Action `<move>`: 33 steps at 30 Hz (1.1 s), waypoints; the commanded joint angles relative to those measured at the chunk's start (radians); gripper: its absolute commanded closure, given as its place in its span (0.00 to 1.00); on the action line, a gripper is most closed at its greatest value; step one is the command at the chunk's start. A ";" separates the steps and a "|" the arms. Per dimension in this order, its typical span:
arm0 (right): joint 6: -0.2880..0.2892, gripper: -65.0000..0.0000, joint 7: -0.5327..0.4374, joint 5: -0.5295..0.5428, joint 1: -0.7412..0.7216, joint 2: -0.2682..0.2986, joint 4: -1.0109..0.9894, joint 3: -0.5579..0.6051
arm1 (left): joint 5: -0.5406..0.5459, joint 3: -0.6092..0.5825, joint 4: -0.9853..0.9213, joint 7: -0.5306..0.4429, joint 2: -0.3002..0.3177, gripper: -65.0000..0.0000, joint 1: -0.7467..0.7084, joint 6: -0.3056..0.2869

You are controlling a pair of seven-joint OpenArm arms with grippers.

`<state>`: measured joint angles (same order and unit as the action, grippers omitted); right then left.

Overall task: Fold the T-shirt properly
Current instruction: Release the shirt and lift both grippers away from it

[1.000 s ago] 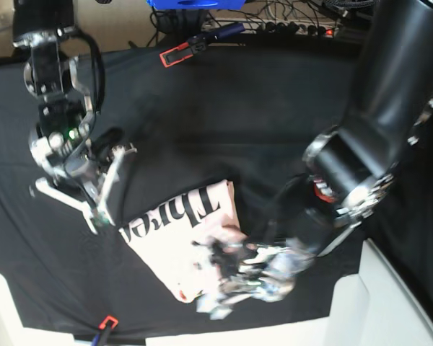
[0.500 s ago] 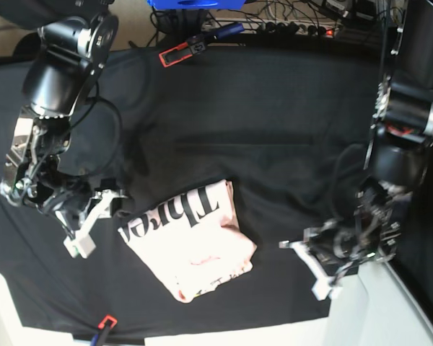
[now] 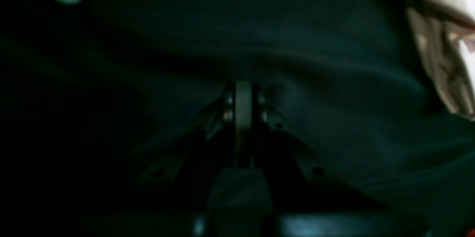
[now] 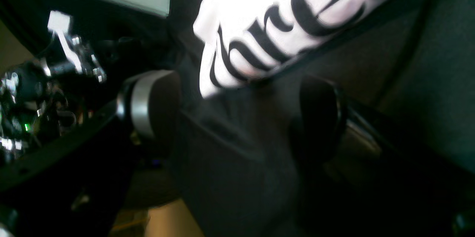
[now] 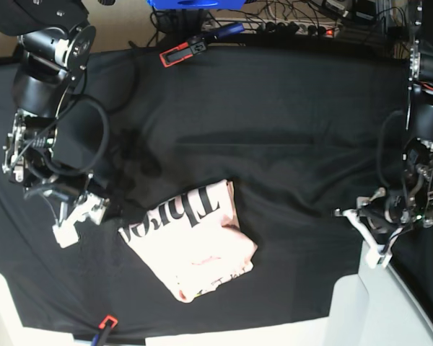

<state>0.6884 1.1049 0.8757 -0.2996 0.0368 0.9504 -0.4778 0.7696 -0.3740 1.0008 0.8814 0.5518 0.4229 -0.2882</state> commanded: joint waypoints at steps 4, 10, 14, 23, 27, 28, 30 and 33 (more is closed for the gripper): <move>-0.068 0.26 -0.115 0.030 -0.063 0.027 -0.115 0.006 | 0.011 0.005 0.013 -0.006 0.044 1.00 -0.015 0.001; -0.078 0.26 -0.225 0.030 -0.129 0.070 -0.275 0.086 | 0.011 0.007 0.014 -0.009 0.066 1.00 -0.037 0.001; -0.078 0.26 -0.291 0.030 -0.155 0.082 -0.367 0.118 | 0.011 0.007 0.016 -0.009 0.066 1.00 -0.037 0.001; -0.080 0.26 -0.371 0.030 -0.161 0.105 -0.422 0.121 | 0.011 0.007 0.020 -0.006 0.061 1.00 -0.031 0.001; -0.080 0.26 -0.369 0.030 -0.161 0.105 -0.477 0.121 | 0.011 0.007 0.022 -0.003 0.061 1.00 -0.035 0.001; -0.080 0.26 -0.371 0.030 -0.161 0.101 -0.494 0.121 | 0.011 0.007 0.022 -0.003 0.061 1.00 -0.035 0.001; -0.080 0.26 -0.371 0.029 -0.163 0.093 -0.519 0.121 | 0.011 0.007 0.022 -0.003 0.063 1.00 -0.035 0.001; -0.080 0.26 -0.371 0.029 -0.163 0.067 -0.532 0.121 | 0.012 0.007 0.022 -0.003 0.064 1.00 -0.035 0.001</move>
<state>0.5900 0.7410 0.8841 -0.4263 0.0982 0.4061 -0.3576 0.7715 -0.3756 1.0065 0.8902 0.5934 0.3649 -0.2882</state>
